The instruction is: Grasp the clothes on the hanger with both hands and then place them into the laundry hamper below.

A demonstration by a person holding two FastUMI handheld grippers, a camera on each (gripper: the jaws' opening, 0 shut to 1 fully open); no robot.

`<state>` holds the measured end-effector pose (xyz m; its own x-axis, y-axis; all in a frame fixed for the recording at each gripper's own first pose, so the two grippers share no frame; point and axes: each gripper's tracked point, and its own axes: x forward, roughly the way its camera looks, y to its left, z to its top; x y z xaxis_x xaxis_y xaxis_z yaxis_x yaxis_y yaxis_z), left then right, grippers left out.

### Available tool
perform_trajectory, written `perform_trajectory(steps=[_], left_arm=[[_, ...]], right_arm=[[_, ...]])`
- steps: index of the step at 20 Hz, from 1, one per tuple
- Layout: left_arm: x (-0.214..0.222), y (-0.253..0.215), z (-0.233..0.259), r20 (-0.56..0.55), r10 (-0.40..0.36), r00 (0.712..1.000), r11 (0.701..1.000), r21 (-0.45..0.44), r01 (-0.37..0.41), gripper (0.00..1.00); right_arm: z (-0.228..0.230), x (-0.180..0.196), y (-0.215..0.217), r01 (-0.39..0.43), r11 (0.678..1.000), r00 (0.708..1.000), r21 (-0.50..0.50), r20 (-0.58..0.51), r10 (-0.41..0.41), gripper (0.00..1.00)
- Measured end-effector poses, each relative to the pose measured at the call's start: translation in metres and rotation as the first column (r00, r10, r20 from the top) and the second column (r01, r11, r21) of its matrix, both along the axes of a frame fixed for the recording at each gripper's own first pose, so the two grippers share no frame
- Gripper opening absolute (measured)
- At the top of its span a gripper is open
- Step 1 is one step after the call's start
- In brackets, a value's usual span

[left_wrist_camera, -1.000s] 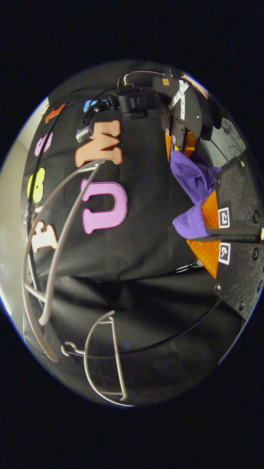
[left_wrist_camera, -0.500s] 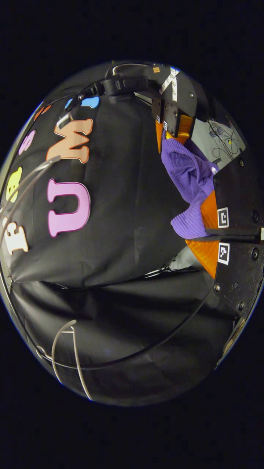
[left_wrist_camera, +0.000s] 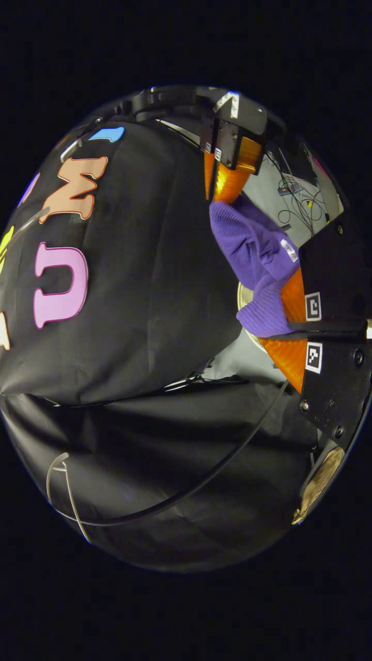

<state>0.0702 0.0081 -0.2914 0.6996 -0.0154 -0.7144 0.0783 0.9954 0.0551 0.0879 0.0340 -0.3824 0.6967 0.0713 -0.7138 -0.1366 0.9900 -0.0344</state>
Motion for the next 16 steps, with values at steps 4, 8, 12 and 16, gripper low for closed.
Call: perform_trajectory(steps=[4,8,12,16], left_arm=[[-0.023,-0.009,-0.034,-0.119,-0.036,0.992,0.999,-0.033,0.032,0.09],[-0.015,-0.012,-0.028,-0.095,-0.062,0.994,0.998,0.002,0.063,0.16],[-0.01,-0.016,-0.022,-0.083,-0.072,0.994,0.997,-0.003,0.072,0.16],[-0.009,-0.013,-0.019,-0.073,-0.074,0.995,0.997,0.0,0.074,0.16]], right_arm=[[0.001,0.003,0.0,0.002,1.0,1.0,0.008,0.002,-0.002,0.1],[-0.001,-0.002,-0.001,0.009,1.0,1.0,0.014,-0.008,-0.009,0.1],[-0.002,-0.006,-0.001,0.017,1.0,1.0,0.021,-0.012,-0.017,0.1],[0.0,-0.005,0.0,0.021,1.0,1.0,0.021,-0.006,-0.021,0.1]])
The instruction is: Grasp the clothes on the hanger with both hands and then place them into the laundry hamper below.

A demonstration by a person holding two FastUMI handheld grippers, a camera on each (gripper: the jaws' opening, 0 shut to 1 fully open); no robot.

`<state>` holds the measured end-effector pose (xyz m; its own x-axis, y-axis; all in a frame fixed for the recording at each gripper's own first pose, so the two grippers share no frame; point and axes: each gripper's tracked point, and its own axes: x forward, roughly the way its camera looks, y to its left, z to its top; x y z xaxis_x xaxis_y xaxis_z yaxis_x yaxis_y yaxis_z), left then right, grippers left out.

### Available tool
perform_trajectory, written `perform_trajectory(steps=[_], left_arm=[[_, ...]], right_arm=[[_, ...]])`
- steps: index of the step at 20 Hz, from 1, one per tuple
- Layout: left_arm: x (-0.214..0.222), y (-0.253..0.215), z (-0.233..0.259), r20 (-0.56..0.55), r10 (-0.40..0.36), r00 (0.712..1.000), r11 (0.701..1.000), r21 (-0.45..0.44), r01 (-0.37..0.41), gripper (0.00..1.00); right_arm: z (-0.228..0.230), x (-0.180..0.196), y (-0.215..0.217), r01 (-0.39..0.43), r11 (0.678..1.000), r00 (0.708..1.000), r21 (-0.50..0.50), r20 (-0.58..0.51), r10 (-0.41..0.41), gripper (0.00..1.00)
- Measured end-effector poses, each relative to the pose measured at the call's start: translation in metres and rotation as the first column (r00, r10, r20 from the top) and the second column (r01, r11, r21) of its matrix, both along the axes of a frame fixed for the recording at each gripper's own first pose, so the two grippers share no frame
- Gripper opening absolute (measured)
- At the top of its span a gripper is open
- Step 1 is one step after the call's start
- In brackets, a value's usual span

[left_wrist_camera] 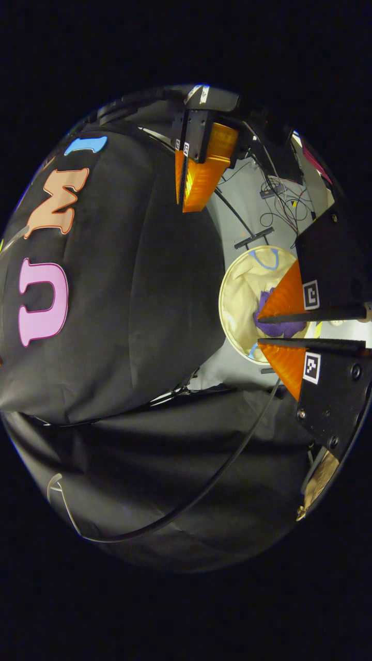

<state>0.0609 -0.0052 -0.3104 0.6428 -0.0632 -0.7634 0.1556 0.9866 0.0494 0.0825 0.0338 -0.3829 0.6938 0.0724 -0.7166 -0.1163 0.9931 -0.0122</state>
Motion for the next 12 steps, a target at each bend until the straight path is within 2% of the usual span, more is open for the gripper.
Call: perform_trajectory(steps=[6,12], left_arm=[[0.003,0.007,0.007,0.022,0.02,1.0,1.0,-0.008,-0.02,0.16],[0.003,0.008,0.041,0.099,0.036,0.994,0.998,-0.049,-0.031,0.16]], right_arm=[[0.007,-0.005,0.001,0.006,1.0,1.0,-0.003,0.008,-0.006,0.1],[0.025,-0.008,-0.003,0.024,1.0,0.999,0.003,0.042,-0.024,0.1]])
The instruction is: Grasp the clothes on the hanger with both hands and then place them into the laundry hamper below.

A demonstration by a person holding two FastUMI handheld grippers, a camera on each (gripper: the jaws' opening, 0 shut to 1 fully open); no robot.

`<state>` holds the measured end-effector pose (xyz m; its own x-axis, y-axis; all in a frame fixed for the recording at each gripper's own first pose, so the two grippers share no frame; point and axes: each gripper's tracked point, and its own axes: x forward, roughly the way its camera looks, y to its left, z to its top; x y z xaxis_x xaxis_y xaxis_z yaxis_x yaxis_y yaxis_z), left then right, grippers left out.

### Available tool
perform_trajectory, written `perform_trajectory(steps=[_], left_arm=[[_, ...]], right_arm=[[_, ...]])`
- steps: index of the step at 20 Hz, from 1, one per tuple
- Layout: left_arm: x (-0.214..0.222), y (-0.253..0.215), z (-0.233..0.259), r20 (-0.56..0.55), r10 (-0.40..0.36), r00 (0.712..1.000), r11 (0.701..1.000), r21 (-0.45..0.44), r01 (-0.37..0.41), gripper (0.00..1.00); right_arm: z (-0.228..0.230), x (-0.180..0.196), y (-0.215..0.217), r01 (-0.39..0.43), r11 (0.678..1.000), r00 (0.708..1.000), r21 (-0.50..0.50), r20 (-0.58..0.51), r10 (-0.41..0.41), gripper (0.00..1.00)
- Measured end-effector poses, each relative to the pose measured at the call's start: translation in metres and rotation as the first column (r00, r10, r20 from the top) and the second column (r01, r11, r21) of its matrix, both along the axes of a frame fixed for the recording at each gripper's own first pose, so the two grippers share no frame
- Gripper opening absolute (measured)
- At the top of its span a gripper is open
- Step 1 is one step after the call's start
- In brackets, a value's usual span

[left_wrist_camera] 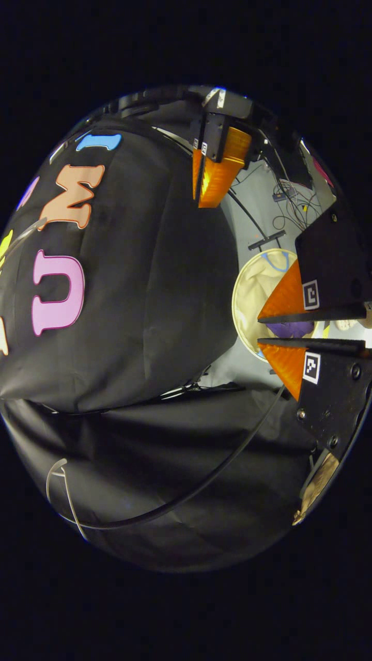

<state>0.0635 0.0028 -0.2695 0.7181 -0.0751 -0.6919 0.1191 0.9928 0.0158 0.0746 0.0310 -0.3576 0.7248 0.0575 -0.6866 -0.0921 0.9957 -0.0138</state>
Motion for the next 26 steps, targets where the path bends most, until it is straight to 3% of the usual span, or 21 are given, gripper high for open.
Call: perform_trajectory(steps=[8,14,18,19,26], left_arm=[[0.01,-0.017,0.059,0.169,-0.014,0.986,0.999,-0.037,0.021,0.15],[0.011,-0.03,0.109,0.287,-0.025,0.958,0.996,-0.071,0.047,0.15],[0.017,-0.042,0.152,0.371,-0.03,0.928,0.994,-0.09,0.068,0.14],[0.016,-0.04,0.16,0.393,-0.028,0.919,0.993,-0.094,0.07,0.14],[0.023,-0.054,0.243,0.563,-0.051,0.825,0.99,-0.08,0.116,0.17]], right_arm=[[0.037,-0.004,-0.006,0.031,0.999,0.997,0.025,0.073,-0.033,0.1],[0.087,-0.004,-0.012,0.057,0.997,0.982,0.051,0.18,-0.065,0.1],[0.144,0.004,-0.019,0.065,0.996,0.951,0.053,0.3,-0.078,0.1],[0.159,0.005,-0.02,0.066,0.997,0.941,0.05,0.328,-0.079,0.14],[0.251,0.0,-0.024,0.077,0.996,0.854,0.04,0.512,-0.086,0.06]])
